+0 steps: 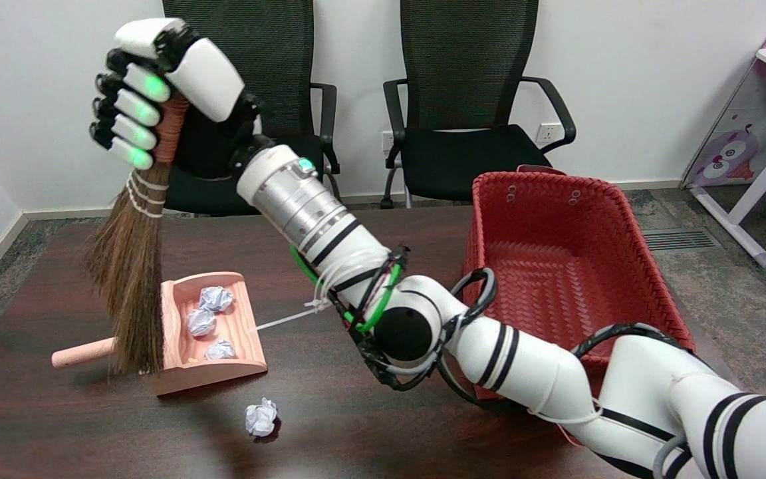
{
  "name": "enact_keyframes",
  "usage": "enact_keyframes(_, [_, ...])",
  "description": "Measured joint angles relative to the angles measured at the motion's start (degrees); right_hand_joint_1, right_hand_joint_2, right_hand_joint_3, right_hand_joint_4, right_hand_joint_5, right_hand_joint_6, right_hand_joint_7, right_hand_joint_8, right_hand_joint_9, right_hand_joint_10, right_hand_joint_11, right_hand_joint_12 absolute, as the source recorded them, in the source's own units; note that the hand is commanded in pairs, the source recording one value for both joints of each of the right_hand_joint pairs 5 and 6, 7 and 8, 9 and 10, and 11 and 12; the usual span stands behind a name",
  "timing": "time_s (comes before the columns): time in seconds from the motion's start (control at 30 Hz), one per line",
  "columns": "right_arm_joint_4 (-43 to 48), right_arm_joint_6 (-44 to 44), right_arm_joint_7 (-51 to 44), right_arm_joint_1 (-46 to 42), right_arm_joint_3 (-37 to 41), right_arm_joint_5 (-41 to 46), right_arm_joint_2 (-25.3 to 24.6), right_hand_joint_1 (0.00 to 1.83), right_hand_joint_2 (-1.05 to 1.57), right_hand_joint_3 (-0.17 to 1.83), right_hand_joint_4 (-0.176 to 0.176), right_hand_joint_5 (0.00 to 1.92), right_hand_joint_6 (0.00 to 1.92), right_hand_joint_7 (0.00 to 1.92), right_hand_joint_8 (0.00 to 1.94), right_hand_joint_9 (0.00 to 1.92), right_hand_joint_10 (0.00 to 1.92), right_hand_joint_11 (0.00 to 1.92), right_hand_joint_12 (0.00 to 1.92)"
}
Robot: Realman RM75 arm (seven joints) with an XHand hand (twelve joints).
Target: Sweep the paper ball into the dustpan.
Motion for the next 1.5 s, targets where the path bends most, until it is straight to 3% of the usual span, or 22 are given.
enact_keyframes(0.27, [-3.8, -1.9, -0.3, -1.8, 0.7, 1.6, 2.4, 0.76, 1.24, 1.55, -0.001, 1.92, 1.92, 1.92, 1.92, 1.92, 1.92, 1.92, 1.92])
enact_keyframes(0.73, [-7.8, -0.4, -3.3, -4.8, 0.0, 1.0, 7.0, 0.75, 1.44, 1.61, 0.011, 1.92, 1.92, 1.92, 1.92, 1.92, 1.92, 1.92, 1.92])
enact_keyframes(1.5, [-13.9, 7.2, -6.1, -17.1, 2.2, -12.4, 10.7, 0.80, 1.47, 1.66, 0.010, 1.92, 1.92, 1.92, 1.92, 1.92, 1.92, 1.92, 1.92])
